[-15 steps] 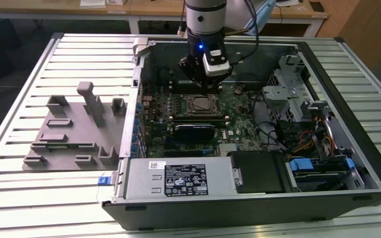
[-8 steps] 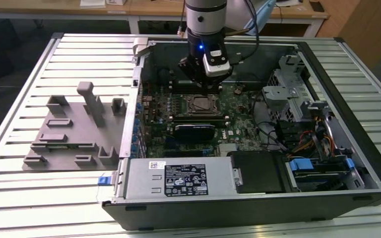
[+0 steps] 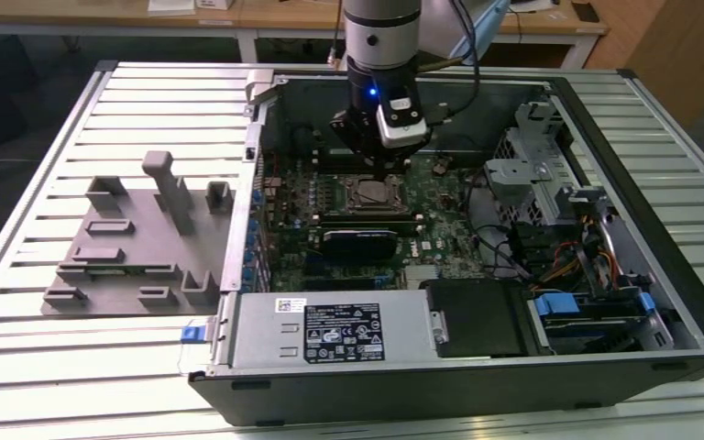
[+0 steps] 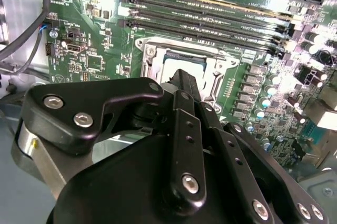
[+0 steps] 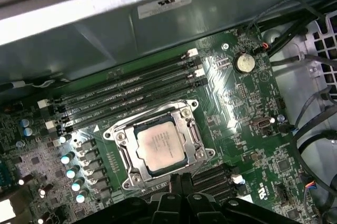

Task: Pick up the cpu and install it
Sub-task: 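Install the second cpu locking lever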

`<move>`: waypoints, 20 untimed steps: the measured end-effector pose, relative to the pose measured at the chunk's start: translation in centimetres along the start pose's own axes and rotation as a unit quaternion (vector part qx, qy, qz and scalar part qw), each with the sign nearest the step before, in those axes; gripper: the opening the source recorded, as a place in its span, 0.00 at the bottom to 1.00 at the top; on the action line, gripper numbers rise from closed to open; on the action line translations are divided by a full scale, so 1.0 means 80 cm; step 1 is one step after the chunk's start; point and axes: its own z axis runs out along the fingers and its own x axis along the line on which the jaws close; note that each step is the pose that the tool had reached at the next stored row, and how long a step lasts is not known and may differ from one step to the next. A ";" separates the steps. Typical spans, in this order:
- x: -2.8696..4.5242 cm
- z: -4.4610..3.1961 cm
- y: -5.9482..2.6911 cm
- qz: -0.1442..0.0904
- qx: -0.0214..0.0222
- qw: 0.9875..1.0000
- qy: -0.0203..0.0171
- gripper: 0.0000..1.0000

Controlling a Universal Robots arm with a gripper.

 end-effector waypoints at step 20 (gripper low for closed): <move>-0.0049 0.0057 -0.019 -0.042 -0.004 0.999 -0.001 0.11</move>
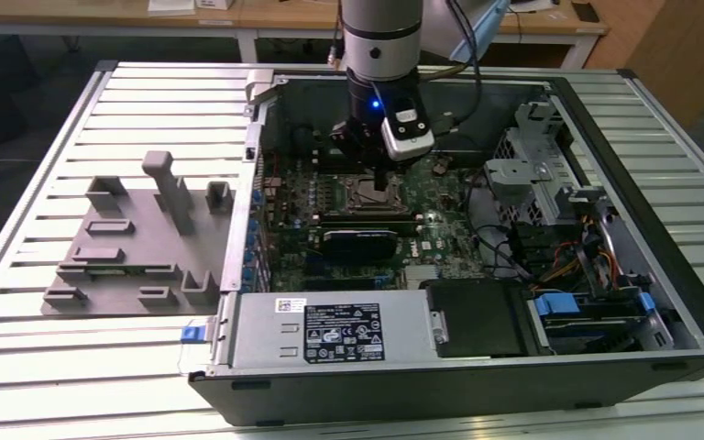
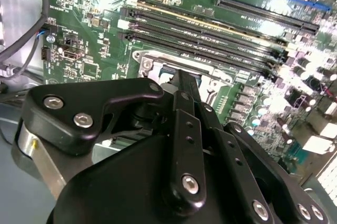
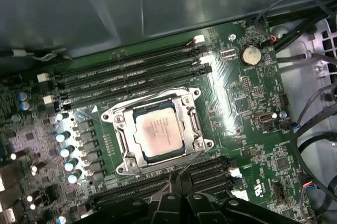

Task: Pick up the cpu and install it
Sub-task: 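Install the second cpu locking lever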

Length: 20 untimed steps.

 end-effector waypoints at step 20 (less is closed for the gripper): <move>0.0201 0.0112 -0.015 -0.026 -0.003 1.000 0.000 0.11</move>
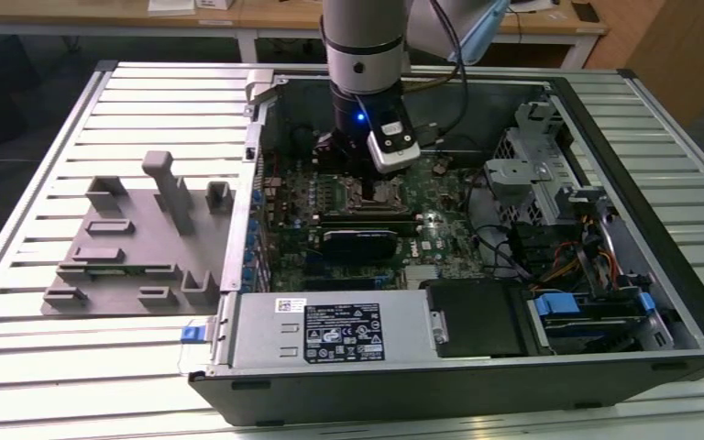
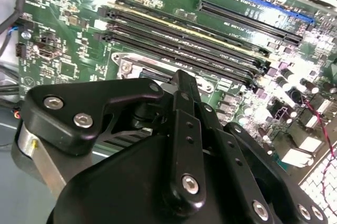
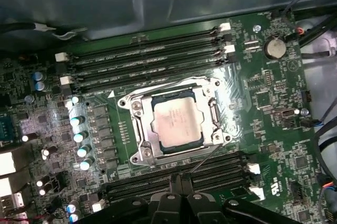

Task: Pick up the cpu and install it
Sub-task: 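Install the second cpu locking lever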

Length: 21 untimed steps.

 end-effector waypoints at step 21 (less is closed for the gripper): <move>0.0029 0.0056 -0.003 -0.002 0.003 1.000 0.015 0.11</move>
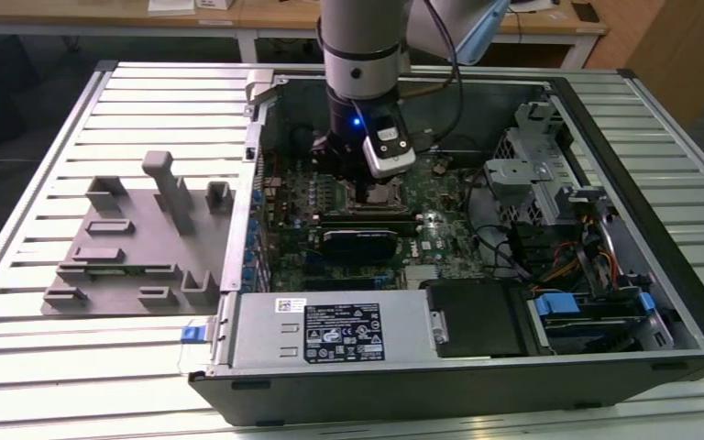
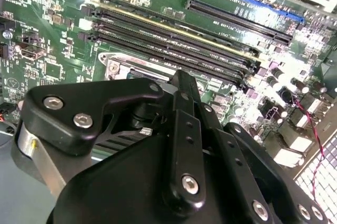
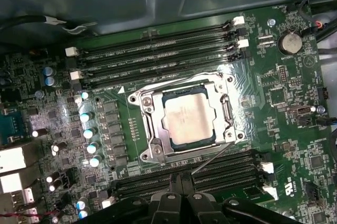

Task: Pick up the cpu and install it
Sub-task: 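Install the second cpu locking lever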

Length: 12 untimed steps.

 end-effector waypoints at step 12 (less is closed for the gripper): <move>0.0008 0.0079 -0.013 0.001 -0.015 1.000 0.004 0.11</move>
